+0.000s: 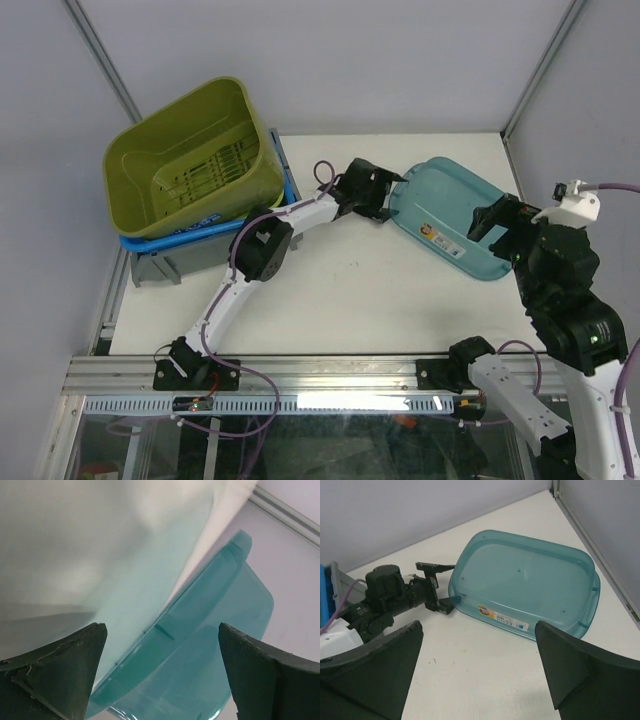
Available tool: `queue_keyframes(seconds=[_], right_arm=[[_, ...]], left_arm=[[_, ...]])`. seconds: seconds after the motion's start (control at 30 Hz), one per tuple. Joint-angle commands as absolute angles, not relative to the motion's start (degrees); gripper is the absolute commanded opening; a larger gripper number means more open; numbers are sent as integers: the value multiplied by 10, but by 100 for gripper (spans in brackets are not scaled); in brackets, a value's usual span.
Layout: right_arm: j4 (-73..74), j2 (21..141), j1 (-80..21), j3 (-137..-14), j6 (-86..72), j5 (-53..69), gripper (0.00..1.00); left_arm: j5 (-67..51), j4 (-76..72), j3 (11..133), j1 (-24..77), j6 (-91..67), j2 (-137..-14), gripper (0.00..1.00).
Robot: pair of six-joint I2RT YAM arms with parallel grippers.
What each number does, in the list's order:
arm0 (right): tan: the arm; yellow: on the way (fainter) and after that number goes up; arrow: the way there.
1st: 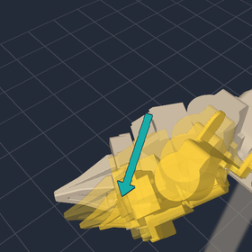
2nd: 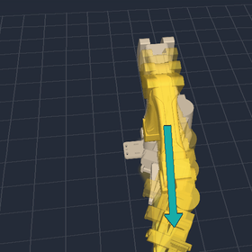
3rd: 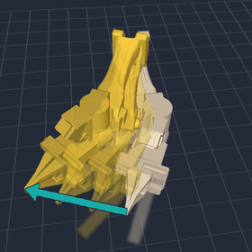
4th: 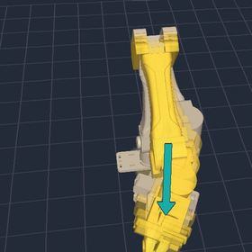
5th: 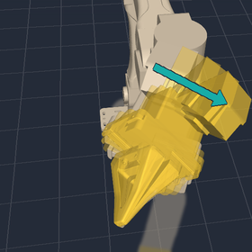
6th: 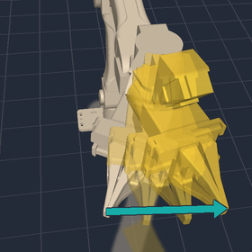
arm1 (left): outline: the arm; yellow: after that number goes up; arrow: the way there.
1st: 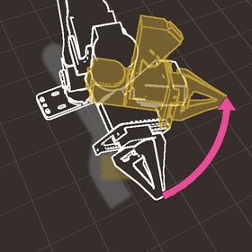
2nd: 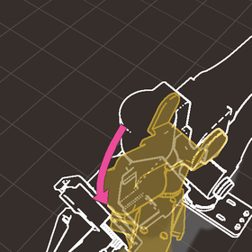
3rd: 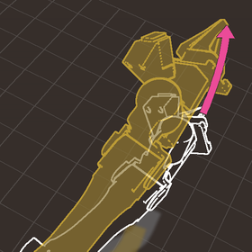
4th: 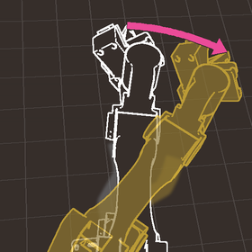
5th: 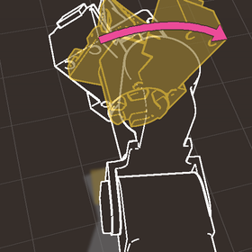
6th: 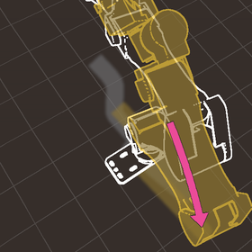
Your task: Turn the large container upside down
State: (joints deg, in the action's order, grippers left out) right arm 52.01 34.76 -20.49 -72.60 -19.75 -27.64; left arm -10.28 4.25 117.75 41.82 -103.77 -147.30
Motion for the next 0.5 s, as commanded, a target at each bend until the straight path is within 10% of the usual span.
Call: queue_keyframes(seconds=[0.0, 0.47], right_arm=[[529, 365, -205, -725, -211, -258, 99], [478, 360, -205, -671, -235, -171, 99]], left_arm=[[-36, 181, 1264, 434, -943, -1441, 99], [100, 257, 1366, 463, -623, -1436, 99]])
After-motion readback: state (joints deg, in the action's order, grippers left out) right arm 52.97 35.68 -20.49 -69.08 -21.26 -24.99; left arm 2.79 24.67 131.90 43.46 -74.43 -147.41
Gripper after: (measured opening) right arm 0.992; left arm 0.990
